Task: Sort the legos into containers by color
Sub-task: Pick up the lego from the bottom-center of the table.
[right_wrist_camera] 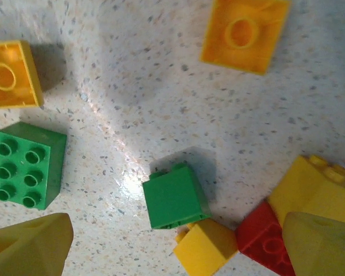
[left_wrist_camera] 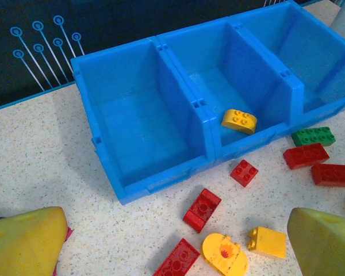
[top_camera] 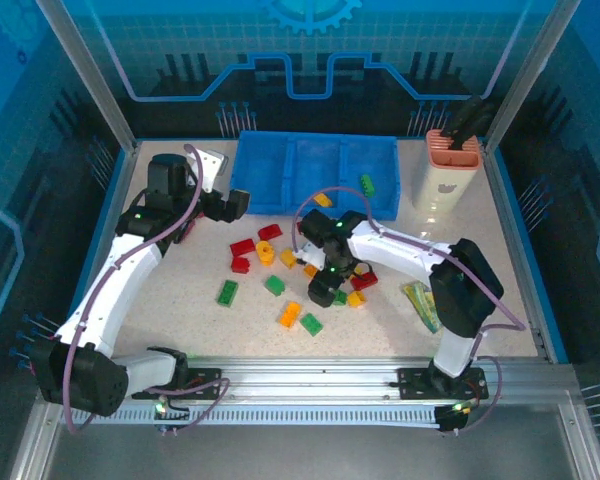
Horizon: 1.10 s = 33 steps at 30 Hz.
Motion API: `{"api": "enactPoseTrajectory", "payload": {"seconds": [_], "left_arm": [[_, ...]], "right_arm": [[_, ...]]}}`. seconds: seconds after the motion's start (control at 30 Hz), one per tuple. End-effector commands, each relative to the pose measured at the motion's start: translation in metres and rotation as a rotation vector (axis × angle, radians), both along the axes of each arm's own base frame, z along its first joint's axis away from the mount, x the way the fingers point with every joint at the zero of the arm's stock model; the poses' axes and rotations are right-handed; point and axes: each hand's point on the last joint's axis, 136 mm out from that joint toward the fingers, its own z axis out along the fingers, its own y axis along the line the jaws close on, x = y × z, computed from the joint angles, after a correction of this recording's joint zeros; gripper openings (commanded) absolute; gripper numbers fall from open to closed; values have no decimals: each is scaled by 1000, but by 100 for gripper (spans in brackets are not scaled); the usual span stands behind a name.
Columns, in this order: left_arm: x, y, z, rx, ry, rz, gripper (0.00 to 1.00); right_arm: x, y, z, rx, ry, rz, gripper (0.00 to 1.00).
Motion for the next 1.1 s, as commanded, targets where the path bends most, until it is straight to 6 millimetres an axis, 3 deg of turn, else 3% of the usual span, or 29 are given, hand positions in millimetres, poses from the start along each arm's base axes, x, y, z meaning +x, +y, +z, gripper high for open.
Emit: {"api": "enactPoseTrajectory", "payload": {"seconds": [0.0,0.33,0.47,0.6,0.73,0.83,0.9,1.07], "left_arm": [[-5,-6,1,-10,5,-28,99],[-7,-4,2,4,-4,-24,100],[-7,-4,2,5,-1,-26,100],[-7,-2,2,14,-8,-19,99],[-7,-2,4,14,-11,-19,99],[-8,-2,3,14,-10,-20,99],[-8,-2,4,14,-13,-20,99],[-8,-2,4,18,-16,-20,99]], "right_arm": [[-12,-10,-21,-114,8,122,93],[-7,-19,-44,-172,-16,155,84],[-8,-22,-56,-203,-4,136,64],[-17,-22,-64,-205,33,141,54],[-19,-25,-65,-218,37,126,33],[-10,-29,-52,-214,8,73,23],[6,-34,-31,-179,-29,-22,22],[72,-53,51,41,-226,-331,23]]}}
